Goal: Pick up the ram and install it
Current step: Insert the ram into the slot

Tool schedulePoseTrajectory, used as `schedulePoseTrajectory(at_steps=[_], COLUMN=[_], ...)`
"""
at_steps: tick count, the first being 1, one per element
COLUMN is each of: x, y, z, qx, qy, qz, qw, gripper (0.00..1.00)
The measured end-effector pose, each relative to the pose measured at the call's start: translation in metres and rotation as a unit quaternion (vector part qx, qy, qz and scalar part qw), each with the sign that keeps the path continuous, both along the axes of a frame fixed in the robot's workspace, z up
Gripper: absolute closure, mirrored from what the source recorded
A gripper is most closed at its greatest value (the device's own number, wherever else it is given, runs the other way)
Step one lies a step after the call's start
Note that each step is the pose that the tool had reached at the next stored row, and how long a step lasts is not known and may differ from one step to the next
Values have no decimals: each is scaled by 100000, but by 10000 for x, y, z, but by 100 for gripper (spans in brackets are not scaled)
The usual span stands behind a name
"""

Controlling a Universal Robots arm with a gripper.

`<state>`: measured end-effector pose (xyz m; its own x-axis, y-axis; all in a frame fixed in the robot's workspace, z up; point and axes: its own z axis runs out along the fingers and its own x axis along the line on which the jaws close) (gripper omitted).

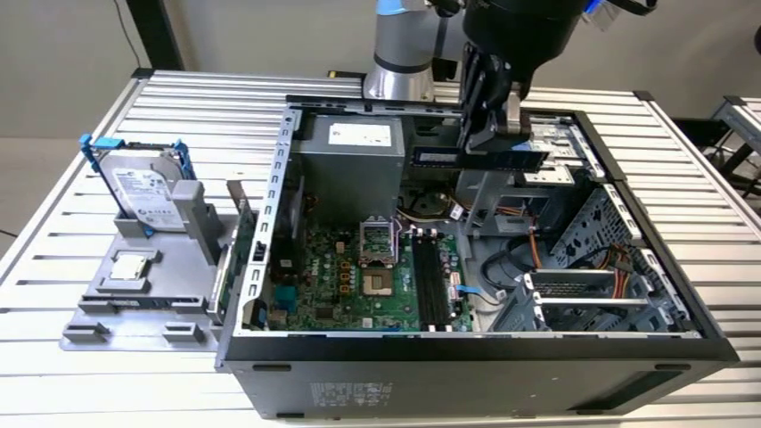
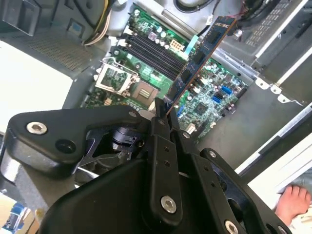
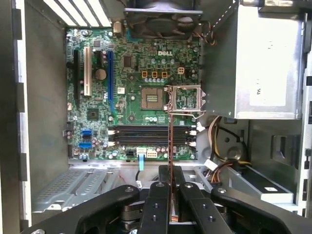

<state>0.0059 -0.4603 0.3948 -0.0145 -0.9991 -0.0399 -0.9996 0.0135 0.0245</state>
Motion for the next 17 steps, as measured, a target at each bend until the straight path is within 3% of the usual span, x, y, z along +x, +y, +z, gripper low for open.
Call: schedulePoseTrajectory(at_steps=[8, 17], x=[1, 0], y=[123, 141], z=[0, 0], qx=[5, 3], qy=[1, 0], qz=[5, 3], qw=[100000, 100000], gripper=[100, 100])
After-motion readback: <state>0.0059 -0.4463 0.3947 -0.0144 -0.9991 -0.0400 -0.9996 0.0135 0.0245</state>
